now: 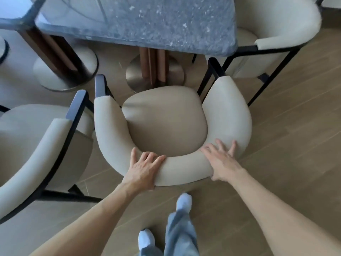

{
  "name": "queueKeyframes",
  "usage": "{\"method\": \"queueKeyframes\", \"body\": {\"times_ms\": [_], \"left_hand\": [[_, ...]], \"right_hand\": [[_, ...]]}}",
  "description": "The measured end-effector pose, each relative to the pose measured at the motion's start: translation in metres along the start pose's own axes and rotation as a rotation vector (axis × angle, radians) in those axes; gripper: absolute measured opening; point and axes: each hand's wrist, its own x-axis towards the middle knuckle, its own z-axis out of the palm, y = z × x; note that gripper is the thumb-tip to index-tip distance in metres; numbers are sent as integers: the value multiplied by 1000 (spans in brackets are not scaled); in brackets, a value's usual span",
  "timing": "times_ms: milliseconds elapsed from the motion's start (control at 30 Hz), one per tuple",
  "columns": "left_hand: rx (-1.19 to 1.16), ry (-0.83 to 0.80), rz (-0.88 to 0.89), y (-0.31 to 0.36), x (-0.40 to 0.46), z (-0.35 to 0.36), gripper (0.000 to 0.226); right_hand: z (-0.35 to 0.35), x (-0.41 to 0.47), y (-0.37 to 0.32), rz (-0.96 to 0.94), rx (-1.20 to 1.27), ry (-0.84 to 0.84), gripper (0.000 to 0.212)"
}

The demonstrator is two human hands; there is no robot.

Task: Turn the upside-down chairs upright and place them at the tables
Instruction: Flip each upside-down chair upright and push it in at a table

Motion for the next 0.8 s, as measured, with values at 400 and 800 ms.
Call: {"method": "queueKeyframes", "body": {"times_ms": [400,800], "left_hand": [[102,-15,142,-61,-22,-1,109],[90,-63,123,-97,-42,-18,109]], "right_hand": [[14,-20,-55,32,99,129,76],[19,-28,-115,127,202,154,81]]}}
